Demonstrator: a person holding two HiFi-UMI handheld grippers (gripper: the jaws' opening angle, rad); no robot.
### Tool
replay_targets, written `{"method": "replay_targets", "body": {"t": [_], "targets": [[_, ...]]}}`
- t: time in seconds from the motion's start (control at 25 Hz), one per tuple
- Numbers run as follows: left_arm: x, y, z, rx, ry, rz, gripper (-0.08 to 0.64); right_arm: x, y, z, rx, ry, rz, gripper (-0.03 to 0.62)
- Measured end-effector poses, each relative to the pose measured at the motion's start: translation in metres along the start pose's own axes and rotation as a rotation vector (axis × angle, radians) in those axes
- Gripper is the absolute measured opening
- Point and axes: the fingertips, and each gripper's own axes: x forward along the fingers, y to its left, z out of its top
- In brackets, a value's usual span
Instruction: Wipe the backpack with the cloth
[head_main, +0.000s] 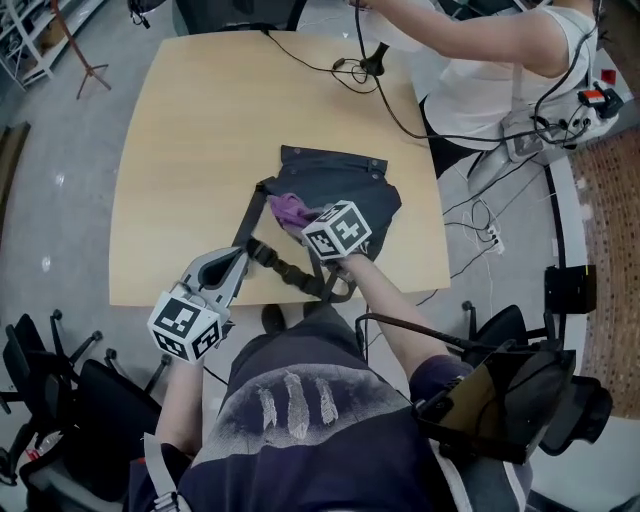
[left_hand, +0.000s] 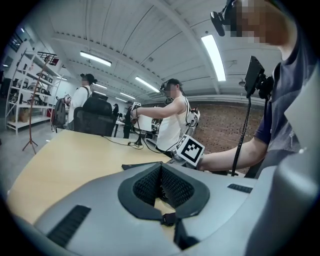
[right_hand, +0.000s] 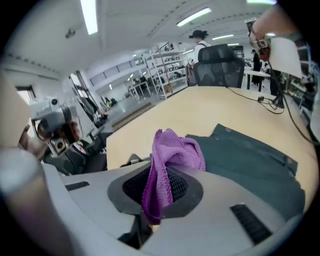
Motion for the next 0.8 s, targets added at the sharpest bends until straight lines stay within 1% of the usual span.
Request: {"method": "replay_targets", "body": {"t": [0.08,0.16,0.2,0.28,0.36,0.4,0.44,0.56,0.72,0.8], "targets": [[-0.005,-0.001,0.003,0.007,-0.011,-0.002,0.009,-0.008,0.016,0.018,0.037,-0.098,0.042,0.029],[-0.01,-0.003,0.002,0.002,-0.02,-0.007,0.008,-0.02,0.024,0.027,0.055,-0.173,0.043,0.029],[-0.011,-0.004,-0.001,-0.006,-0.023,-0.012,0.009,-0.028,0.026,0.027,0.079,-0.207,0.039,0.029],[-0.009,-0.008,-0.003,-0.019,-0.034,-0.029,0.009,-0.049,0.026,0.026,0.171,-0.291,0.055,0.029],[-0.006,-0.012,0.002,-0.008,-0.044,-0.047,0.009,-0.071,0.026,0.031,0.27,-0.392,0.084,0.03],[-0.005,-0.014,0.005,0.004,-0.046,-0.055,0.008,-0.079,0.027,0.035,0.296,-0.431,0.088,0.031],[-0.004,-0.018,0.008,0.013,-0.046,-0.065,0.009,-0.085,0.028,0.036,0.305,-0.455,0.081,0.03],[-0.002,-0.043,0.011,0.033,-0.035,-0.101,0.009,-0.107,0.035,0.024,0.288,-0.479,0.038,0.031],[0.007,-0.066,0.013,0.059,-0.025,-0.115,0.008,-0.134,0.039,0.01,0.279,-0.527,0.037,0.03],[0.012,-0.084,0.009,0.067,-0.008,-0.123,0.009,-0.147,0.038,-0.009,0.294,-0.535,0.033,0.03]]}}
